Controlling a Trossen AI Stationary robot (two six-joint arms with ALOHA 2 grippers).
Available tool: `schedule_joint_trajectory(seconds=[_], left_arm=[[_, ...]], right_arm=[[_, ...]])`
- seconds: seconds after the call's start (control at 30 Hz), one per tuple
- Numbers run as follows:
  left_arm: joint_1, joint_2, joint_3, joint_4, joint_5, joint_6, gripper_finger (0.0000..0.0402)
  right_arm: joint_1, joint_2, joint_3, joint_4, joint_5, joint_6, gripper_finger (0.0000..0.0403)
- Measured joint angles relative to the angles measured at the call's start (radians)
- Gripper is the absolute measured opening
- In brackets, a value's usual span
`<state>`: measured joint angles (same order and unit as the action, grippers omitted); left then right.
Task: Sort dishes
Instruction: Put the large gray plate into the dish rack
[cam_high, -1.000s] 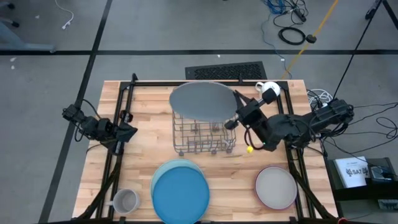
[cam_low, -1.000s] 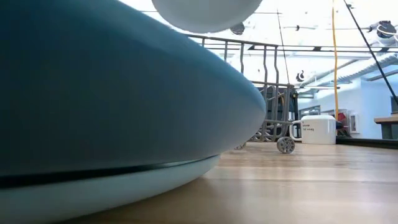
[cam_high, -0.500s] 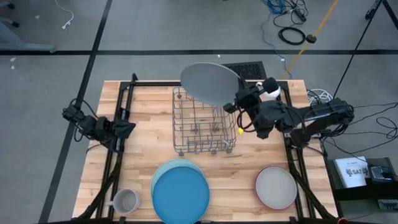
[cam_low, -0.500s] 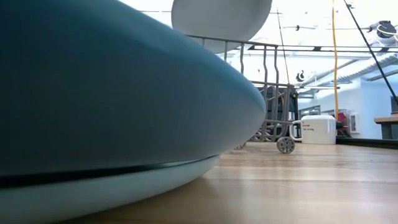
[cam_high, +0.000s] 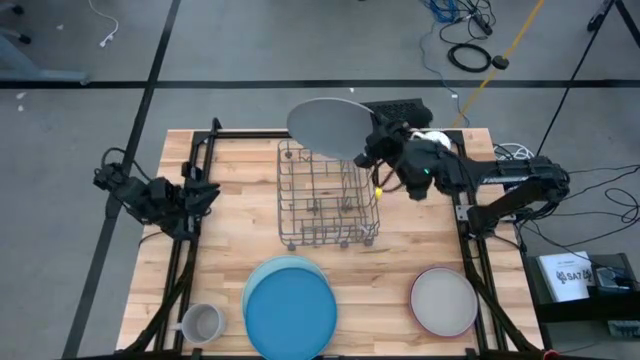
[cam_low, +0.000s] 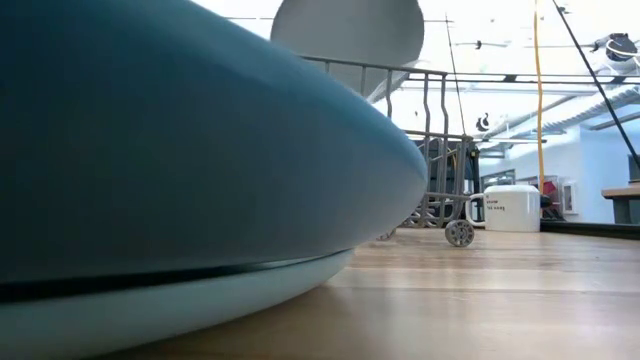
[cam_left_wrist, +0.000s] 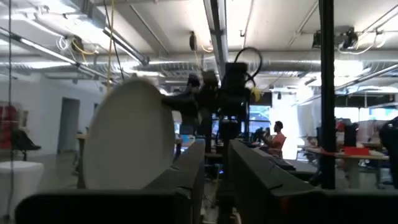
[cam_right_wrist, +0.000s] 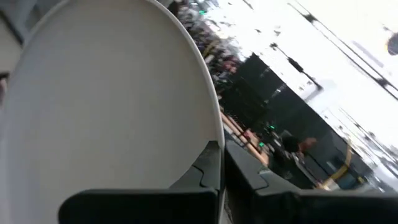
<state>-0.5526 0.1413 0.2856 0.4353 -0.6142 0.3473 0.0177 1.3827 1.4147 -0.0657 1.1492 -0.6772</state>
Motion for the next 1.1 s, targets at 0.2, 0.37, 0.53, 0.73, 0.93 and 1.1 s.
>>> schedule_joint_trajectory(seconds=[0.2,0.37,0.53,0.73,0.93,1.1], left_arm=[[0.034,0.092,0.083,0.001,-0.035,0.091,0.0087],[0.092,0.186,0.125,-0.001,-0.148,0.144,0.0087],[0.155,0.242,0.162,0.002,-0.102,0.165,0.0087],[0.199,0.259,0.211,0.001,-0.054,0.166,0.0087],[0.215,0.259,0.252,0.001,-0.044,0.193,0.0087],[0.215,0.259,0.267,0.0,-0.044,0.239,0.0087]], right_arm=[[-0.159,0.0,0.0,-0.152,-0.196,0.018,0.0],[-0.271,0.001,0.0,-0.155,-0.408,-0.027,0.0],[-0.355,0.033,0.0,-0.152,-0.56,-0.116,0.0],[-0.389,0.065,0.0,-0.139,-0.694,-0.204,0.0],[-0.412,0.09,0.0,-0.132,-0.789,-0.227,0.0],[-0.417,0.121,0.0,-0.039,-0.767,-0.274,0.0]])
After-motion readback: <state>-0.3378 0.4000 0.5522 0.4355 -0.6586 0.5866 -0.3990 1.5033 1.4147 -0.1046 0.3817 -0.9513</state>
